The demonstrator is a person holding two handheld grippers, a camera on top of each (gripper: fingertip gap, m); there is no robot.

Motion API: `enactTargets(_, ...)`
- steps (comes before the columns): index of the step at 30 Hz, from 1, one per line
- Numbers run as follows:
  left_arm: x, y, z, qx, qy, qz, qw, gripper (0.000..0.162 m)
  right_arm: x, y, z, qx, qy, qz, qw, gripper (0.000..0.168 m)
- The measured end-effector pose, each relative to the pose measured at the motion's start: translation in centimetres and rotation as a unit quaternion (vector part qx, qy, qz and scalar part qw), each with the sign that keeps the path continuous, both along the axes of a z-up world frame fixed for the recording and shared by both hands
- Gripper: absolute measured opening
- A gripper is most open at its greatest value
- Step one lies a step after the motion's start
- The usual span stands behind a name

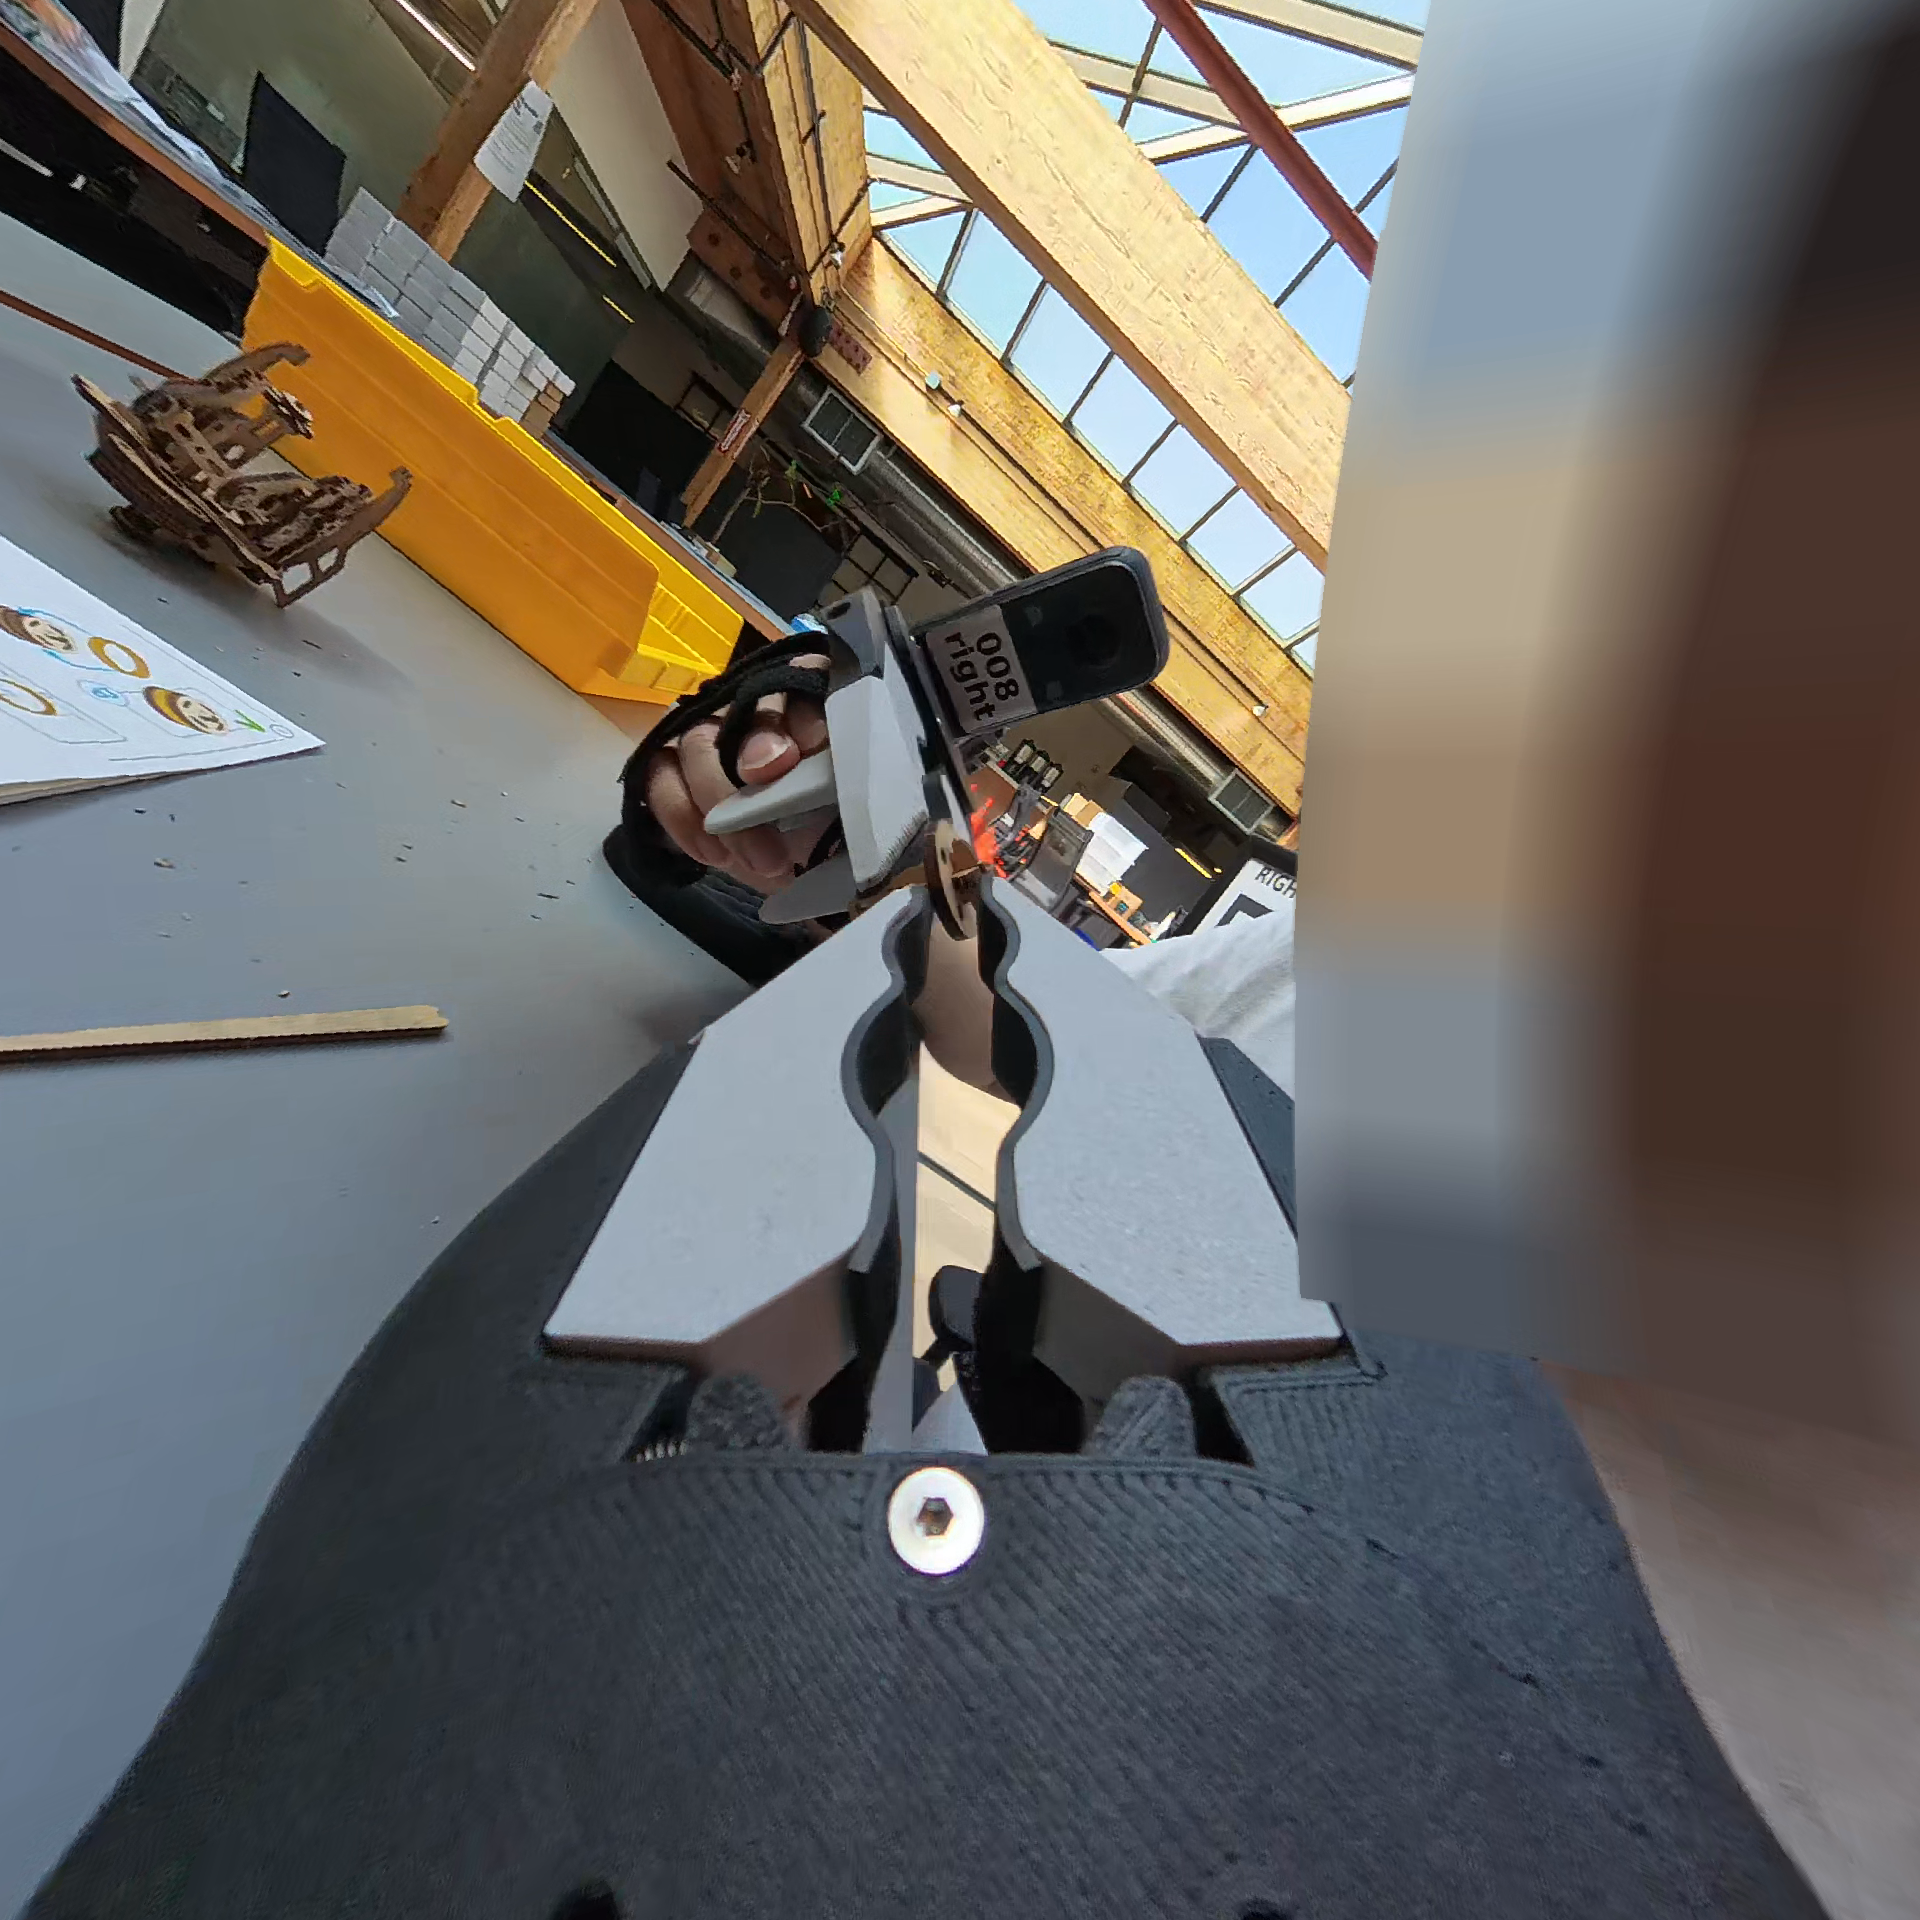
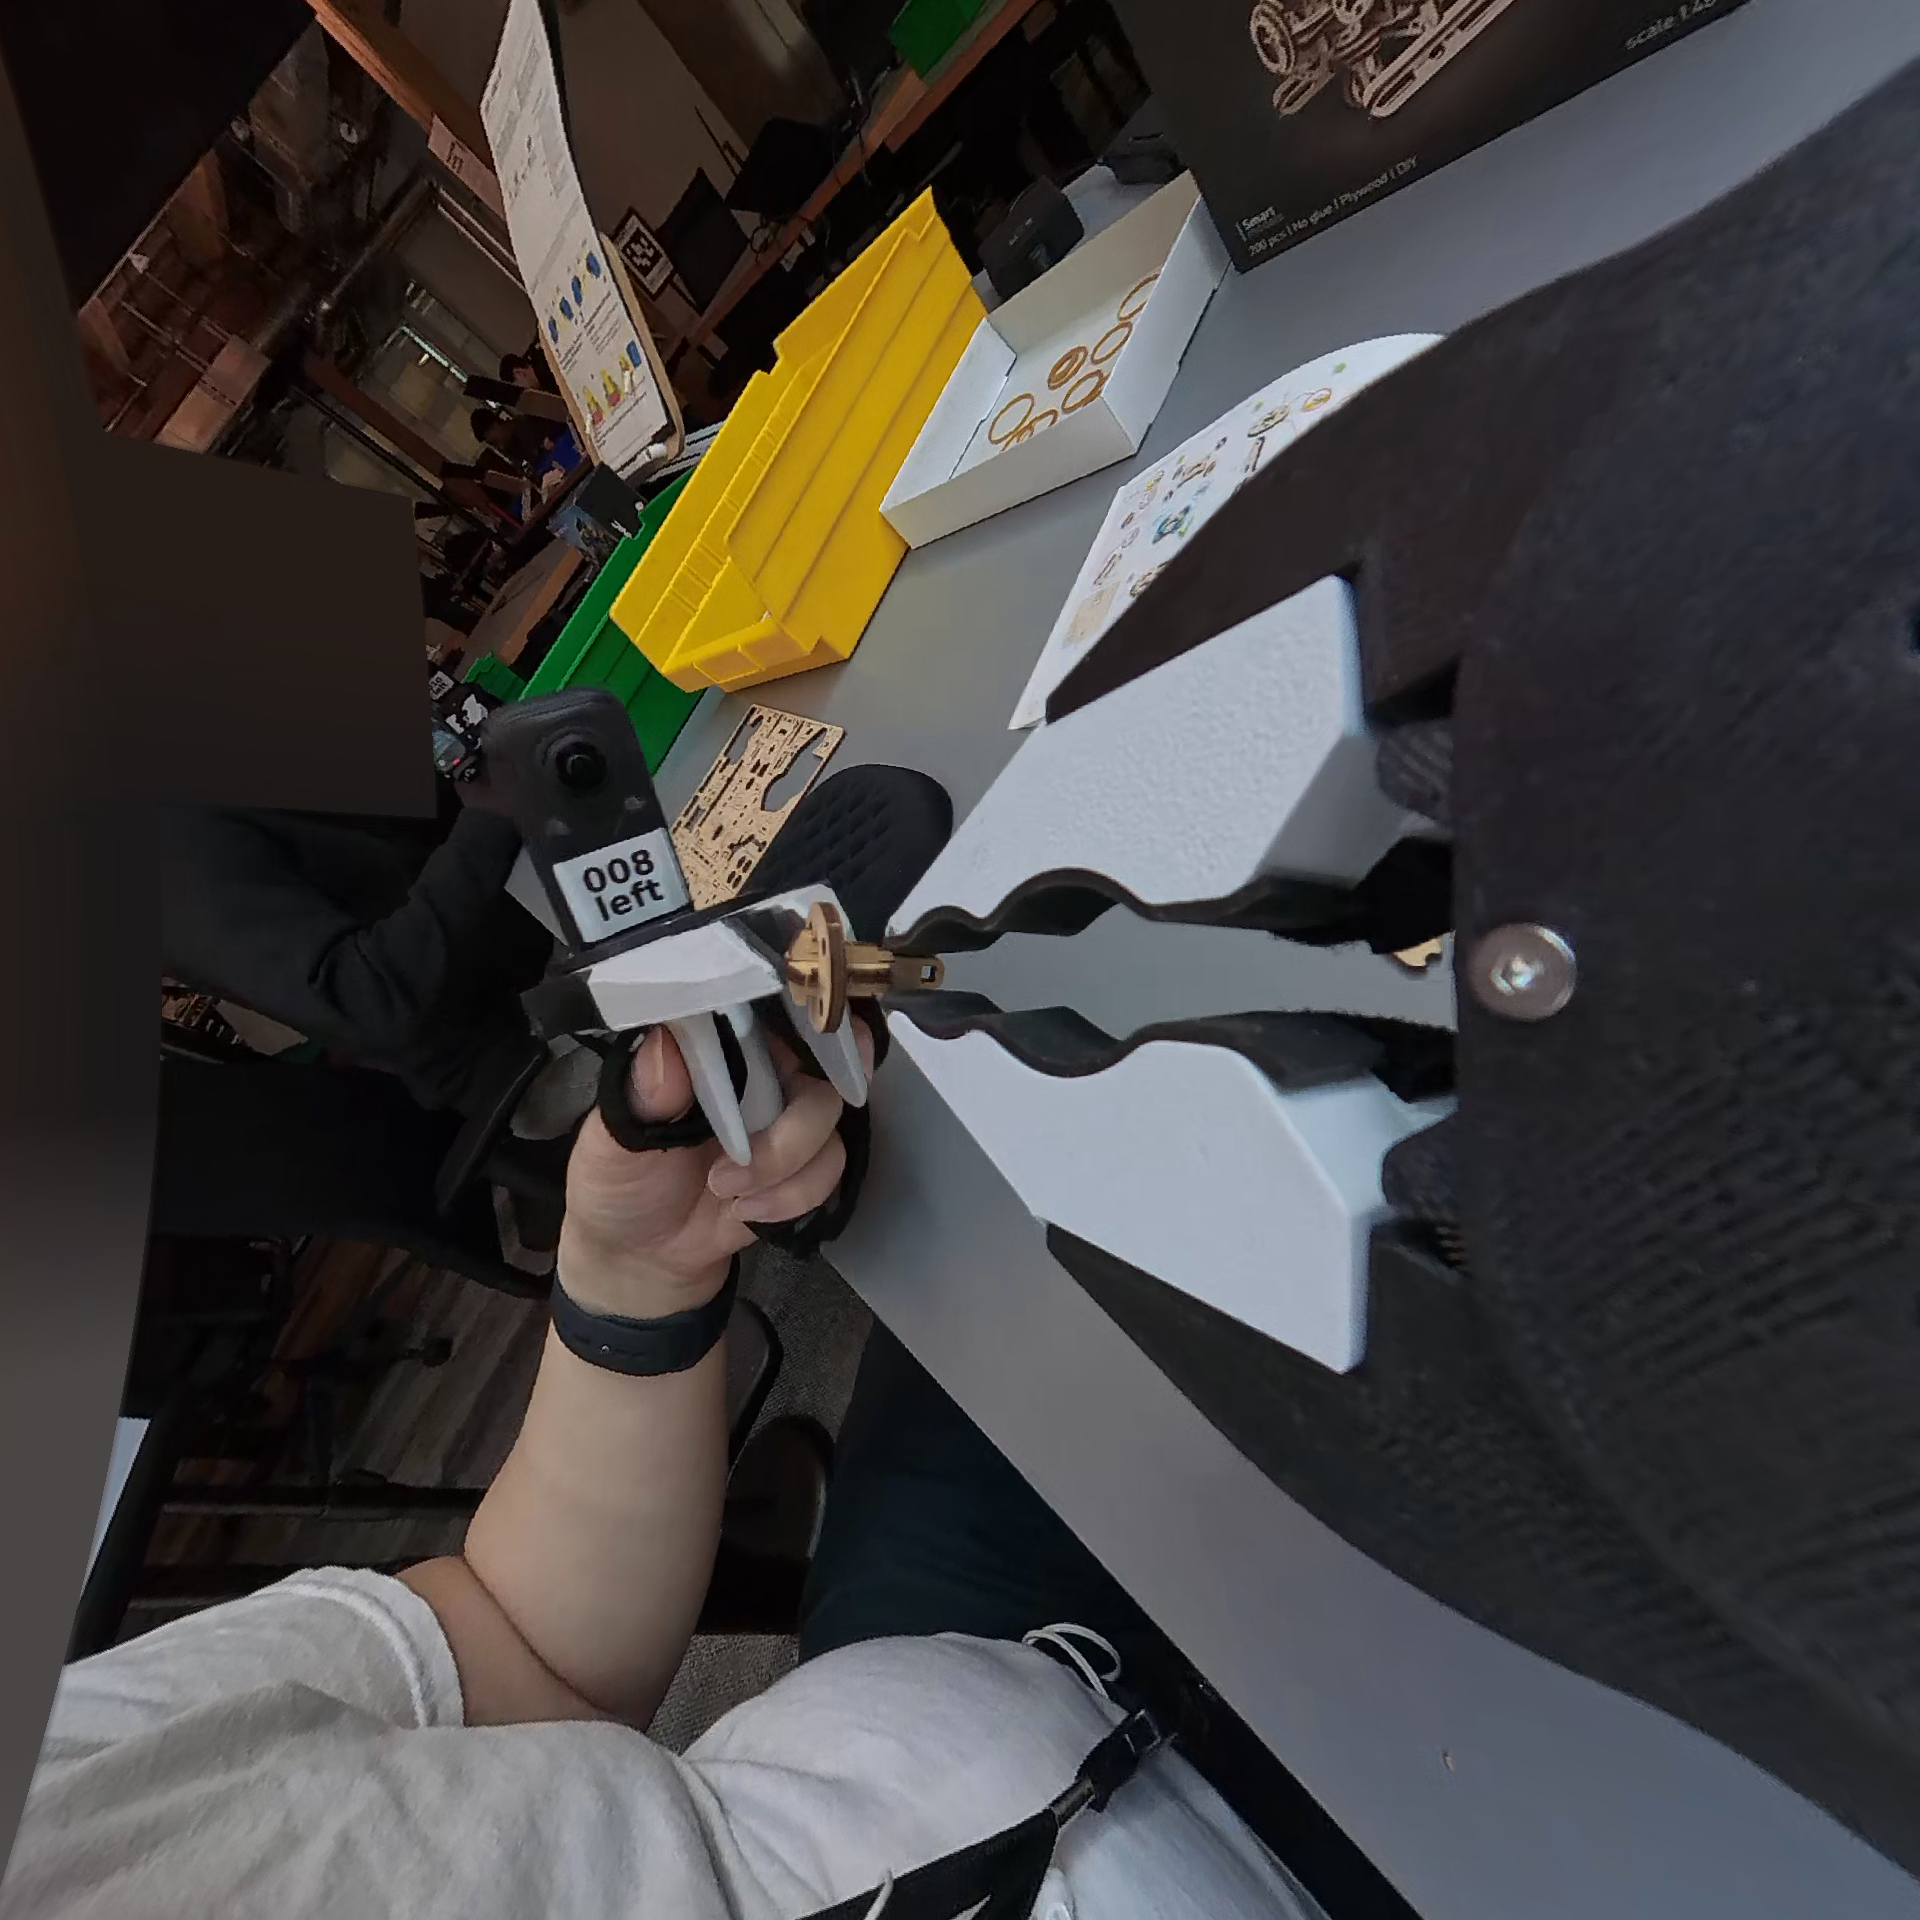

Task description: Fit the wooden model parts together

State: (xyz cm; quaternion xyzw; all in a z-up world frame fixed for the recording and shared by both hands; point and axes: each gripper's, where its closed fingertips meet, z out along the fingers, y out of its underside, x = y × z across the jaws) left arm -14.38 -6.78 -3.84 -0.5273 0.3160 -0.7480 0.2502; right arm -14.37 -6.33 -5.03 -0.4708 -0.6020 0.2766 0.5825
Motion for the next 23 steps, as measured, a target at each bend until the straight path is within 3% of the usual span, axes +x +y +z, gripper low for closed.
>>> enactTargets(1,-0.2,0.6,-0.3,0.020,0.011,0.026,0.999,0.007,0.0,0.2,-0.4,-0.010,-0.011,-0.006,1.000,0.005)
enactTargets(4,-0.6,1.8,-0.8,0.078,0.037,0.090,0.992,0.020,0.2,1.3,-1.9,-0.039,-0.052,-0.043,0.997,0.005)
enactTargets(8,-0.1,1.6,-2.2,0.122,0.094,0.096,0.983,0.031,0.1,2.0,-2.5,-0.025,-0.079,-0.074,0.994,0.005)
enactTargets(11,0.5,1.5,-3.2,0.158,0.128,0.102,0.974,0.030,0.0,1.6,-2.5,0.028,-0.093,-0.068,0.993,0.005)
enactTargets(13,0.7,0.6,-3.1,0.171,0.120,0.076,0.975,0.014,0.0,1.3,-2.5,0.076,-0.102,-0.064,0.990,0.006)
enactTargets(15,0.6,0.4,-2.6,0.192,0.105,0.081,0.972,0.012,-0.1,1.3,-1.9,0.098,-0.088,-0.065,0.989,0.005)
enactTargets(17,0.4,0.2,-1.8,0.230,0.087,0.098,0.964,0.012,-0.1,1.2,-1.1,0.084,-0.066,-0.067,0.992,0.006)
enactTargets(20,0.0,0.4,-0.8,0.303,0.074,0.145,0.939,0.012,0.3,1.7,-0.5,0.048,-0.040,-0.072,0.995,0.023)
enactTargets(23,-0.3,0.6,-0.5,0.412,0.087,0.198,0.885,0.013,0.6,2.0,0.0,-0.100,0.007,-0.062,0.993,0.024)
